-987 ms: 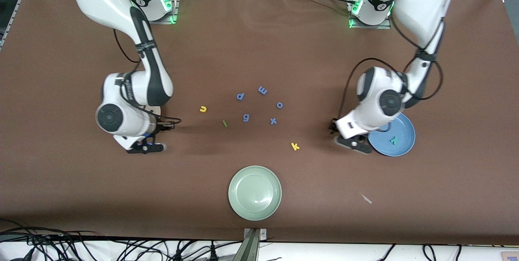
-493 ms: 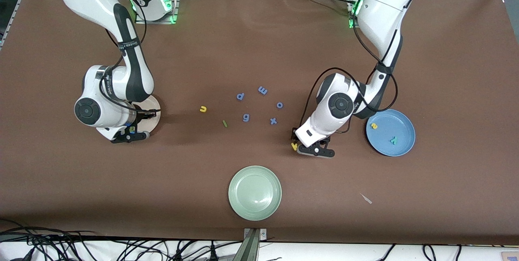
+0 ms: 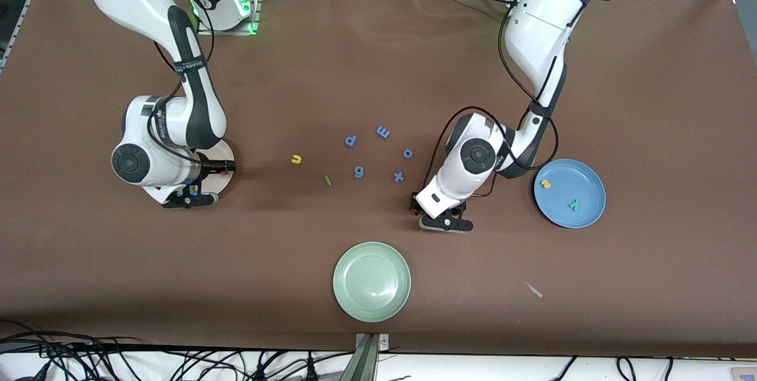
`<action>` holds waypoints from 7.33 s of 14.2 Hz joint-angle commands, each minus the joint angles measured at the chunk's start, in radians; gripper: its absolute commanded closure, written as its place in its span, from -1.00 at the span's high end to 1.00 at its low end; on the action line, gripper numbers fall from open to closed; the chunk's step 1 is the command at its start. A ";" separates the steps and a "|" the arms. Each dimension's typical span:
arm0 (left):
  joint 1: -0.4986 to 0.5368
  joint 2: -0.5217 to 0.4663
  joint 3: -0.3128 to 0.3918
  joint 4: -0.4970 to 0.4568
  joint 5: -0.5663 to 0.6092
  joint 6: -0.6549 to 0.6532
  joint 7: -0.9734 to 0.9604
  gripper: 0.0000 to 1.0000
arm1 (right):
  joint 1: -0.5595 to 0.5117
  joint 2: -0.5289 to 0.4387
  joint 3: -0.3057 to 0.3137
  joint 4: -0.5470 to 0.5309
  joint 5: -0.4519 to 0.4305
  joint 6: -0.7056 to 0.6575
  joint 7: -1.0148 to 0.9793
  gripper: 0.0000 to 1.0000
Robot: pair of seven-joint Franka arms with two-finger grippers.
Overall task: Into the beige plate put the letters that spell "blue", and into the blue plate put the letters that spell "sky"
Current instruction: 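Drop the e in the beige plate while the left gripper grasps the K, then carry the K to the blue plate while the right gripper grabs the u, then drop the u in the beige plate while the left gripper returns to rest, then reach the right gripper to the green stick l and grasp it, then carry the green l to the beige plate and release it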
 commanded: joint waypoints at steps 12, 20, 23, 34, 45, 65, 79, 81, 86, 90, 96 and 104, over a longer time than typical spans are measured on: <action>-0.014 0.003 0.029 0.005 -0.011 0.003 0.016 -1.00 | 0.298 -0.041 0.008 -0.187 0.109 0.325 0.582 1.00; 0.389 -0.397 -0.004 -0.445 -0.011 -0.118 0.618 -1.00 | 0.337 -0.032 0.031 -0.234 0.112 0.398 0.646 0.99; 0.482 -0.436 -0.004 -0.515 -0.010 -0.120 0.784 -1.00 | 0.337 -0.027 0.055 -0.243 0.112 0.425 0.646 0.88; 0.598 -0.594 -0.004 -0.660 -0.010 -0.118 0.821 1.00 | 0.335 -0.001 0.057 -0.235 0.113 0.448 0.643 -0.31; 0.585 -0.927 -0.071 -0.475 0.101 -0.617 0.640 1.00 | 0.330 -0.035 -0.059 -0.134 0.104 0.190 0.456 -0.54; 0.462 -0.952 -0.005 -0.156 0.144 -1.074 0.355 1.00 | 0.307 -0.026 -0.256 -0.070 0.142 -0.001 0.079 1.00; 0.460 -0.873 0.004 -0.052 0.128 -1.068 0.356 1.00 | 0.309 0.154 0.034 0.187 0.156 0.171 0.239 1.00; 0.460 -0.873 0.004 -0.053 0.128 -1.074 0.355 1.00 | 0.309 0.165 0.060 0.185 0.158 0.181 0.241 1.00; 0.486 -0.873 0.004 -0.062 0.128 -1.077 0.362 1.00 | 0.335 0.192 0.065 0.181 0.156 0.230 0.241 0.99; 0.493 -0.873 0.004 -0.065 0.128 -1.083 0.367 1.00 | 0.353 0.215 0.066 0.181 0.162 0.281 0.253 0.88; 0.491 -0.875 0.004 -0.064 0.128 -1.083 0.367 1.00 | 0.360 0.217 0.066 0.175 0.167 0.277 0.257 -0.23; 0.493 -0.873 0.004 -0.064 0.128 -1.085 0.367 1.00 | 0.350 0.200 0.054 0.187 0.167 0.249 0.245 -0.83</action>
